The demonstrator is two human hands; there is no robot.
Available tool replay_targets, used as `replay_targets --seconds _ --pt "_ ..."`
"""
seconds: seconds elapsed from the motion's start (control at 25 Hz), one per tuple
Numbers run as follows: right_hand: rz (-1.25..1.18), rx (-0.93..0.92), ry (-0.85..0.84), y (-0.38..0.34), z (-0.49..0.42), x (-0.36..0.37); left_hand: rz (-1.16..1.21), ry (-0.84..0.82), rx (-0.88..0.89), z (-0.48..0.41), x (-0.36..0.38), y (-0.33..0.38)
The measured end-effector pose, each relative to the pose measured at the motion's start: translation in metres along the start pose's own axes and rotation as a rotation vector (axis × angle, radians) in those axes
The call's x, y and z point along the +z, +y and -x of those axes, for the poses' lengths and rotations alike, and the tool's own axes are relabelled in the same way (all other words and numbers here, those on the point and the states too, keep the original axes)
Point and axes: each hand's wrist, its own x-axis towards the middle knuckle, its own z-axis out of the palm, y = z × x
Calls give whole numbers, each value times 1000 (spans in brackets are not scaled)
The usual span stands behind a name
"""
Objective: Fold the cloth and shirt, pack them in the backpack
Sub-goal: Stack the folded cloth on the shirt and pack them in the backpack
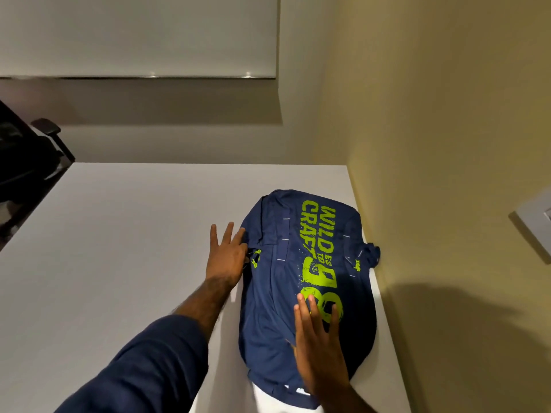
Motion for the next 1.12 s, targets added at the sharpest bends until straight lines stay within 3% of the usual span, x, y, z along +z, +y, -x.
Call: replay_targets --seconds 0.2,0.28,0.44,0.56,0.8,1.12 --pt "1 15 23 5 4 -3 37 -2 -21 -48 -9 -2" --pt "17 -2 27 7 3 -3 143 -27 -144 -51 1 9" --pt "-11 -56 2 14 4 9 1043 76 -522 -10 27 55" --pt "-16 -124 54 22 8 12 1402 -42 -488 14 38 87" --pt "6 -132 162 59 11 15 1293 -139 -425 1 49 110" --pt "-15 -41 53 86 13 18 1226 -221 -387 -6 42 144"
